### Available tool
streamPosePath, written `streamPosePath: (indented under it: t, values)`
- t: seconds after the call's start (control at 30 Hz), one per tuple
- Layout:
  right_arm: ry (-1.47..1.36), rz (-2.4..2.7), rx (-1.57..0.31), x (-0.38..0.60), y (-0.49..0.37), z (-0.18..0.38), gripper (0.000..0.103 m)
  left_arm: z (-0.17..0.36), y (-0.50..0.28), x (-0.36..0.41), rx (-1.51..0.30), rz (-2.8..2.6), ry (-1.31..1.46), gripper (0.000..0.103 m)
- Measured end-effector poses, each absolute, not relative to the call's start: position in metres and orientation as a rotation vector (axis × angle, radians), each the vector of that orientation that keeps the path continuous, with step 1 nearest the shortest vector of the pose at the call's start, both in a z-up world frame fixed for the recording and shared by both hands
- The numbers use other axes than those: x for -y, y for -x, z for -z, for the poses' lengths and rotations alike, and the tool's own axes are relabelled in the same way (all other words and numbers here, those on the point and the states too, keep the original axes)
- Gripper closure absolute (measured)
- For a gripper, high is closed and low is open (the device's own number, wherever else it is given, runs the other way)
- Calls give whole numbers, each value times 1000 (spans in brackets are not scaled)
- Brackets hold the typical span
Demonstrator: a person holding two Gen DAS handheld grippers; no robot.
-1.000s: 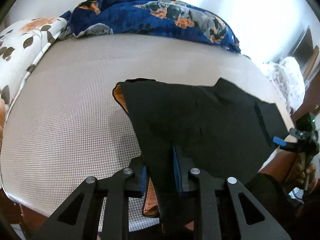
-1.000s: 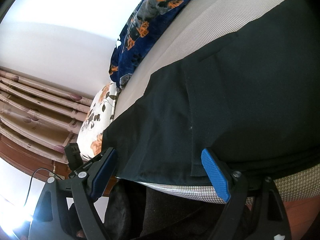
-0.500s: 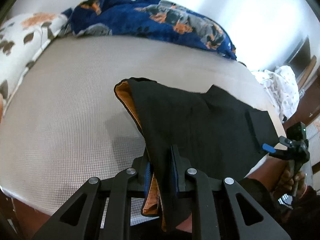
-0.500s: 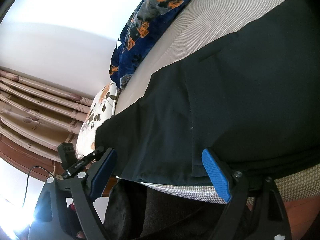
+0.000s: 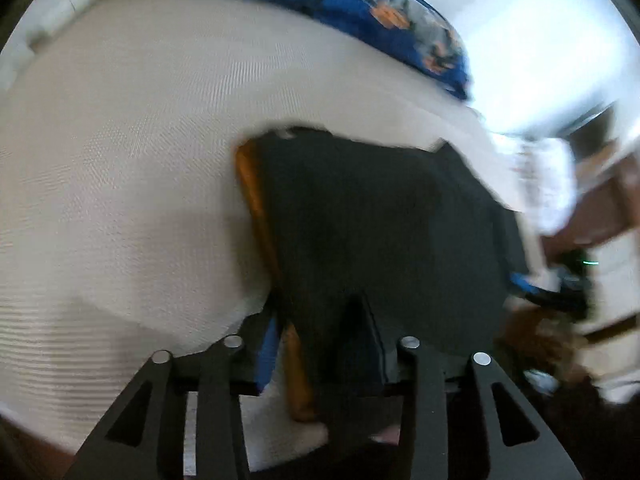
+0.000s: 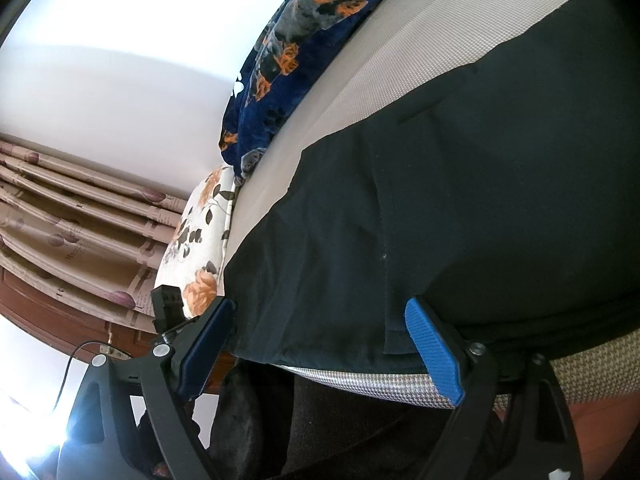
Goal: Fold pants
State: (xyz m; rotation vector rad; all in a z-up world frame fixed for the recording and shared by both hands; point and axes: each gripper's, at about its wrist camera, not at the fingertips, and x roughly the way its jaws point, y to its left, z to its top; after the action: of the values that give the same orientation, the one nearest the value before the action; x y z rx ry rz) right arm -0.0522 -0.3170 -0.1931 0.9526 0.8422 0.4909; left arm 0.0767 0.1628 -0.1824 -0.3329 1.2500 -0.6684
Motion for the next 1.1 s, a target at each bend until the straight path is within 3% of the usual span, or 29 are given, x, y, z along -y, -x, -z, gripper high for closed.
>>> streamPosePath:
  t: [0.23, 0.4, 0.5, 0.67, 1.1]
  values:
    - [-948, -490, -838, 317, 51, 191, 12, 192, -97, -149, -1339, 880, 397, 58]
    - [-946, -487, -840, 317, 50, 188, 11, 187, -98, -127, -1263, 842, 325, 58]
    - [-942, -489, -840, 317, 50, 187, 11, 186, -91, -127, -1213, 751, 306, 69]
    - [-934, -489, -840, 317, 49, 186, 11, 174, -74, -123, -1139, 623, 347, 73]
    - [-952, -508, -802, 317, 49, 169, 11, 114, -52, -92, -1017, 655, 398, 74]
